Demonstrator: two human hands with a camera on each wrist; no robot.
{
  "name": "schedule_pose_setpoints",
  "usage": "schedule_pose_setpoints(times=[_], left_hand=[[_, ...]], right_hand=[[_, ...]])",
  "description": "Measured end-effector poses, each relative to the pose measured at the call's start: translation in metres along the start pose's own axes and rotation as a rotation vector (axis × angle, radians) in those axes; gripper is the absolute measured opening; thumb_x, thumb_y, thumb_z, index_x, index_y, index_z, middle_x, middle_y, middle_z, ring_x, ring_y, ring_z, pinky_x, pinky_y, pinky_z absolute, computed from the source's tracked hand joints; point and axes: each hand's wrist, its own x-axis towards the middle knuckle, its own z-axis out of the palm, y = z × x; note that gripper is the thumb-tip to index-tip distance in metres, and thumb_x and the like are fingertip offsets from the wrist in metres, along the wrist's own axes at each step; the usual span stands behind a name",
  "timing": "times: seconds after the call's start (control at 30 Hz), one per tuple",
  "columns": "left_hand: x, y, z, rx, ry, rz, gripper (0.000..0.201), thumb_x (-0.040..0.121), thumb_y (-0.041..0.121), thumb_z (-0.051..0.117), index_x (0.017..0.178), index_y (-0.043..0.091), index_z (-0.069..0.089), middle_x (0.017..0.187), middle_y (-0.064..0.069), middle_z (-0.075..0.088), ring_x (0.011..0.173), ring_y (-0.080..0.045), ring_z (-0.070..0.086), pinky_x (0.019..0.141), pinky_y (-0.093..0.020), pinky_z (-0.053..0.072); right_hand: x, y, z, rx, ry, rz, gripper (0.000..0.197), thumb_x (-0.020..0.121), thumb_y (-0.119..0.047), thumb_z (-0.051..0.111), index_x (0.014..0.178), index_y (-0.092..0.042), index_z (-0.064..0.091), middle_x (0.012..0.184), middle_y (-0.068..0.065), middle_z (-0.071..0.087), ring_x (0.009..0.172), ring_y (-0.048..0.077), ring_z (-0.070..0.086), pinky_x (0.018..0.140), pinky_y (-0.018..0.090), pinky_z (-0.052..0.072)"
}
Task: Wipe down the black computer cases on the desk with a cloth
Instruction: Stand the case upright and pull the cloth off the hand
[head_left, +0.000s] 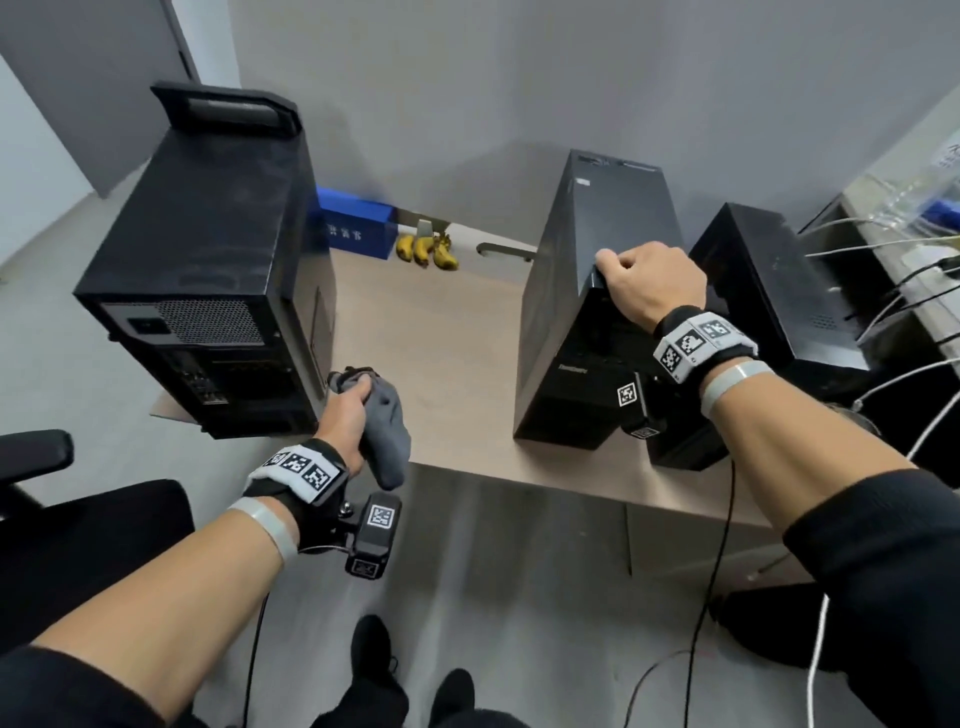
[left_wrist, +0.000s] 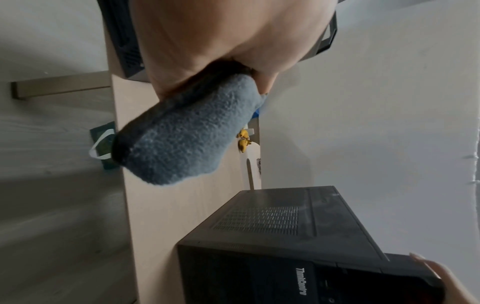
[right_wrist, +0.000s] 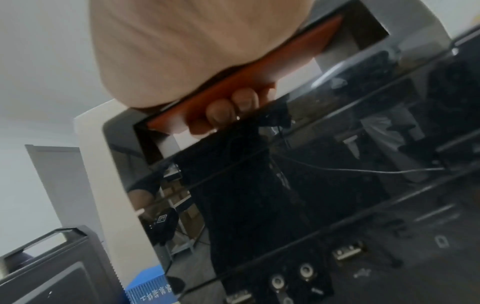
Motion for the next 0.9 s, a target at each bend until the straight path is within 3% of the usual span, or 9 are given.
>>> schedule_pose_setpoints(times=[0.2,0.33,0.4,0.47,0.57,0.67,0.73,0.8,0.9], left_hand=[[0.006,0.03,0.03,-0.016,-0.064,0.015,0.032,0.105,0.04,0.049,0.121,0.014,0.054,0.13,-0.008,0.056,0.126,-0.022,0.05,0.113,-0.039,0.036],[0.022,0.044,0.045,0.095,-0.042,0.089,0.033,0.101,0.045,0.054,0.115,0.015,0.055,0.126,-0.009,0.059,0.124,-0.028,0.053,0.114,-0.046,0.038],[0.031,0.048,0.051,0.17,-0.035,0.136,0.039,0.1,0.046,0.053,0.12,0.012,0.058,0.128,-0.012,0.062,0.124,-0.032,0.057,0.109,-0.046,0.043],[0.036,0.05,0.057,0.255,-0.017,0.191,0.047,0.101,0.043,0.05,0.13,0.005,0.056,0.127,-0.013,0.062,0.118,-0.029,0.06,0.104,-0.04,0.045],[0.034,0.06,0.069,0.35,0.016,0.341,0.047,0.104,0.036,0.049,0.139,0.005,0.052,0.128,-0.01,0.059,0.121,-0.024,0.054,0.108,-0.034,0.037],[0.035,0.065,0.079,0.477,-0.035,0.431,0.044,0.104,0.036,0.049,0.142,0.015,0.052,0.134,-0.007,0.059,0.127,-0.026,0.053,0.11,-0.033,0.037],[0.038,0.063,0.093,0.521,-0.111,0.437,0.044,0.103,0.039,0.05,0.143,0.019,0.052,0.131,-0.003,0.058,0.125,-0.022,0.052,0.107,-0.03,0.036],[0.033,0.06,0.117,0.573,-0.215,0.437,0.054,0.099,0.048,0.051,0.145,0.02,0.048,0.133,0.001,0.055,0.128,-0.021,0.049,0.113,-0.034,0.034],[0.031,0.052,0.158,0.651,-0.337,0.487,0.059,0.098,0.046,0.051,0.149,0.017,0.042,0.142,0.002,0.048,0.133,-0.019,0.044,0.119,-0.042,0.03]], right_hand=[[-0.016,-0.005,0.0,0.073,0.091,0.051,0.047,0.085,-0.044,0.045,0.061,-0.005,0.056,0.05,0.005,0.051,0.052,0.023,0.05,0.053,0.028,0.037],[-0.026,-0.001,-0.004,0.209,0.122,0.108,0.039,0.086,-0.038,0.049,0.062,-0.008,0.054,0.053,0.007,0.047,0.055,0.023,0.047,0.052,0.028,0.034],[-0.032,0.01,0.001,0.367,0.157,0.177,0.038,0.085,-0.037,0.049,0.054,-0.015,0.05,0.05,0.005,0.039,0.055,0.022,0.041,0.054,0.036,0.032],[-0.041,0.026,0.014,0.517,0.203,0.194,0.041,0.08,-0.04,0.044,0.051,-0.012,0.044,0.05,0.005,0.036,0.055,0.022,0.039,0.055,0.038,0.029],[-0.058,0.044,0.041,0.611,0.233,0.087,0.043,0.079,-0.039,0.034,0.058,-0.008,0.056,0.057,0.015,0.053,0.06,0.029,0.051,0.061,0.04,0.038],[-0.075,0.049,0.058,0.727,0.222,0.11,0.043,0.08,-0.033,0.041,0.065,0.0,0.063,0.061,0.018,0.058,0.065,0.015,0.05,0.062,0.034,0.041],[-0.077,0.061,0.07,0.655,0.191,0.072,0.02,0.079,-0.01,0.061,0.066,0.005,0.061,0.062,0.024,0.059,0.059,0.01,0.049,0.056,0.03,0.043],[-0.071,0.075,0.078,0.61,0.134,0.044,0.018,0.077,0.005,0.067,0.063,0.0,0.057,0.058,0.017,0.055,0.057,0.01,0.049,0.052,0.039,0.044],[-0.054,0.084,0.073,0.575,0.111,-0.017,0.025,0.082,-0.012,0.053,0.058,-0.006,0.05,0.055,0.011,0.047,0.058,0.009,0.043,0.05,0.043,0.039]])
